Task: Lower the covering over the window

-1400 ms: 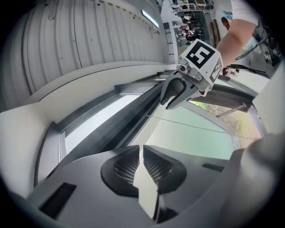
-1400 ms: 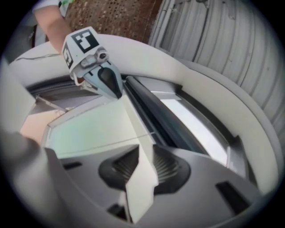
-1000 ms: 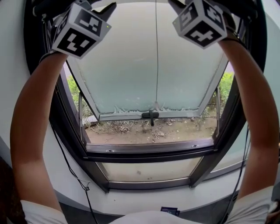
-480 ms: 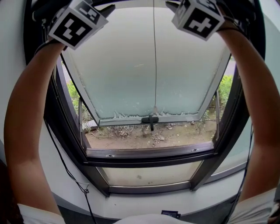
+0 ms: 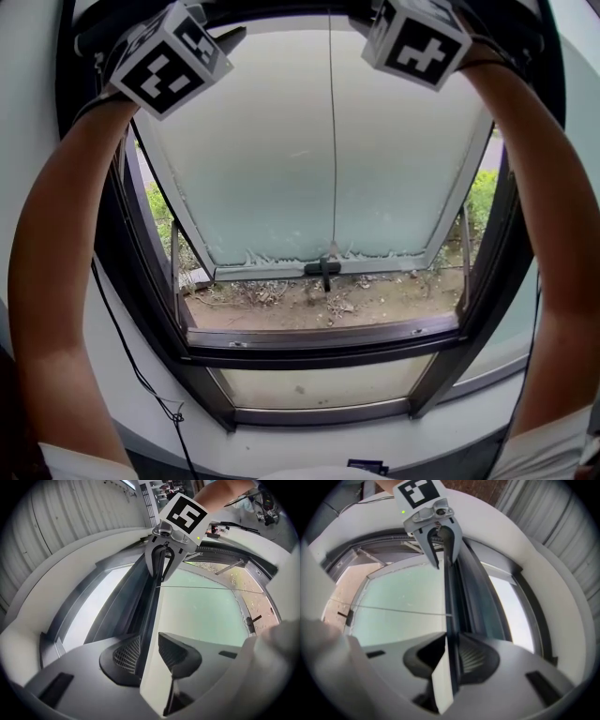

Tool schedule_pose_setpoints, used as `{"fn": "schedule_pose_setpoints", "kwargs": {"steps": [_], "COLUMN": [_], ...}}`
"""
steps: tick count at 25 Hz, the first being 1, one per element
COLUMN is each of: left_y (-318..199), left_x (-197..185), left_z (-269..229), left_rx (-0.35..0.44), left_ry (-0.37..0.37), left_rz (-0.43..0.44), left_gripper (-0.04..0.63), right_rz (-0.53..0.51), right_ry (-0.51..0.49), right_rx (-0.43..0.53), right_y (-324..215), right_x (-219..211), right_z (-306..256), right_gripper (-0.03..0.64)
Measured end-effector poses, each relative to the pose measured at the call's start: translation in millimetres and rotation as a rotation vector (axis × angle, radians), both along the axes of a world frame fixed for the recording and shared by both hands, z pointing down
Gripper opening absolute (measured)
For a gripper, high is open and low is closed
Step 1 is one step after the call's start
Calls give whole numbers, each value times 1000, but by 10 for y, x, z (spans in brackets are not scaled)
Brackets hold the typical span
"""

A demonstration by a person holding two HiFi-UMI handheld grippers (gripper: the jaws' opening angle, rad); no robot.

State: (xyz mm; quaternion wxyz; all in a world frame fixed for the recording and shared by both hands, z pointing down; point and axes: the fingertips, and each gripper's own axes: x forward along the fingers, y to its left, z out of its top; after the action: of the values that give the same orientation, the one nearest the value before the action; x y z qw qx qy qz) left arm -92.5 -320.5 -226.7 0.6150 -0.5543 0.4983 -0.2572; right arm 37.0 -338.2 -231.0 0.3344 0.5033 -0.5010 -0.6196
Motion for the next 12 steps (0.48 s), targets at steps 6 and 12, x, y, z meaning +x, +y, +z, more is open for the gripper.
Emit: {"fn": "schedule_pose_setpoints", "kwargs": {"steps": [6, 12], "left_y": [-35, -9], "left_x": [1, 42], "left_z": [10, -58], "left_rx": [-21, 1], "left_ry": [2, -24], "left_rz": [0, -17], "left_gripper": [126, 105], "right_rz": [11, 6], "right_ry": [9, 10], "right_rx": [-11, -44], "right_y": [0, -9], "right_x": [2, -17], "right_z": [9, 25], "right_gripper": [94, 80]}}
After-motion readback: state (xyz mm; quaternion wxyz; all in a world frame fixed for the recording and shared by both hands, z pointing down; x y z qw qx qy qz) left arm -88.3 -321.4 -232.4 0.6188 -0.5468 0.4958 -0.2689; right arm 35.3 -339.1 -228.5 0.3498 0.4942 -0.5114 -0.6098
